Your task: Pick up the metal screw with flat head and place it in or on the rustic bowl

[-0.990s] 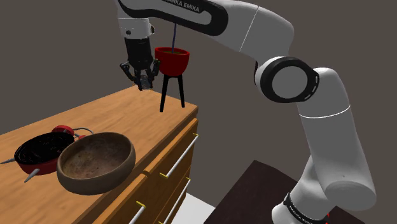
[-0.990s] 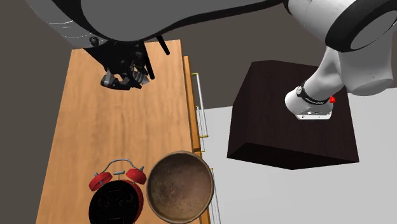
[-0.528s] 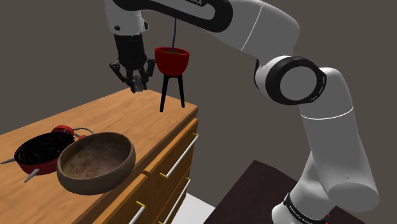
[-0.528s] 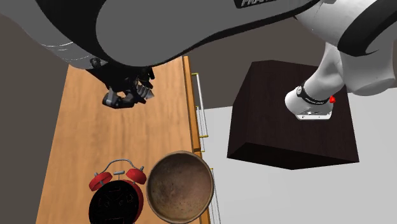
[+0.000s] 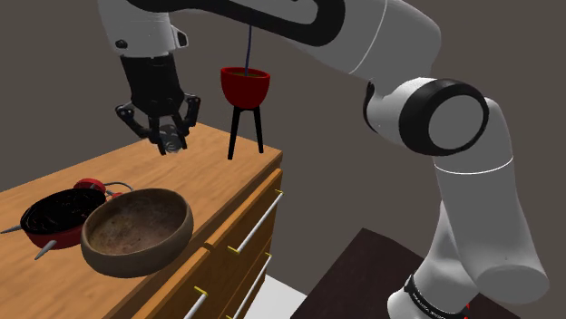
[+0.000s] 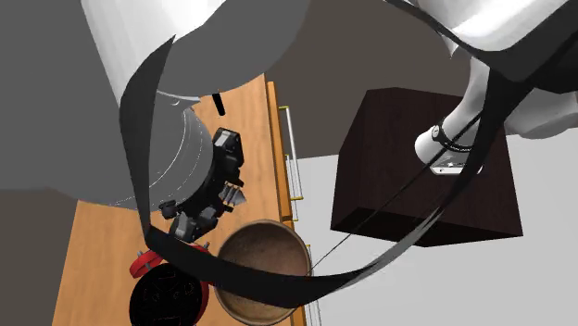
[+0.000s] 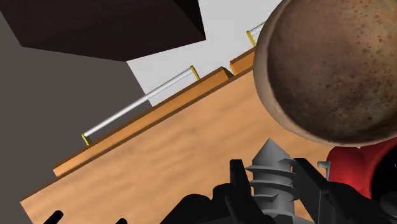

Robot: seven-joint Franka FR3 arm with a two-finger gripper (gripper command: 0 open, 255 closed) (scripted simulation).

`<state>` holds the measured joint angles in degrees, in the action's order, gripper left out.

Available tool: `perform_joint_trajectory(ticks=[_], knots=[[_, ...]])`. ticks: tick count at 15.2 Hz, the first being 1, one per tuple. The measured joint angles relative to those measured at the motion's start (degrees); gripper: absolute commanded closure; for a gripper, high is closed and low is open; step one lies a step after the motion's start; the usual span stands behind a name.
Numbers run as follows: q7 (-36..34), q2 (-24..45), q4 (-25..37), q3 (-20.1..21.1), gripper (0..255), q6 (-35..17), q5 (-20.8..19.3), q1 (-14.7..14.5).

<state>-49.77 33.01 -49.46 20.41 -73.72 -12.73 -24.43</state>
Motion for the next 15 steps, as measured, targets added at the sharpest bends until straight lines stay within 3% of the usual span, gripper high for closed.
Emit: perform_joint_trajectory(ticks=[3,5,7,8,15], knots=[[-3.60,-0.01,0.02,0.78,255,0.26,0.06,-2.95],[-5.80,1.12,1.78,1.11,255,0.95,-0.22,-5.26],[-7.86,4.66,7.57,1.09,255,3.18,-1.15,-8.80],[-8.96,4.57,6.88,1.31,255,2.73,-1.06,-9.51],[-10.22,0.97,-4.65,1.97,255,-4.96,0.10,-7.40]])
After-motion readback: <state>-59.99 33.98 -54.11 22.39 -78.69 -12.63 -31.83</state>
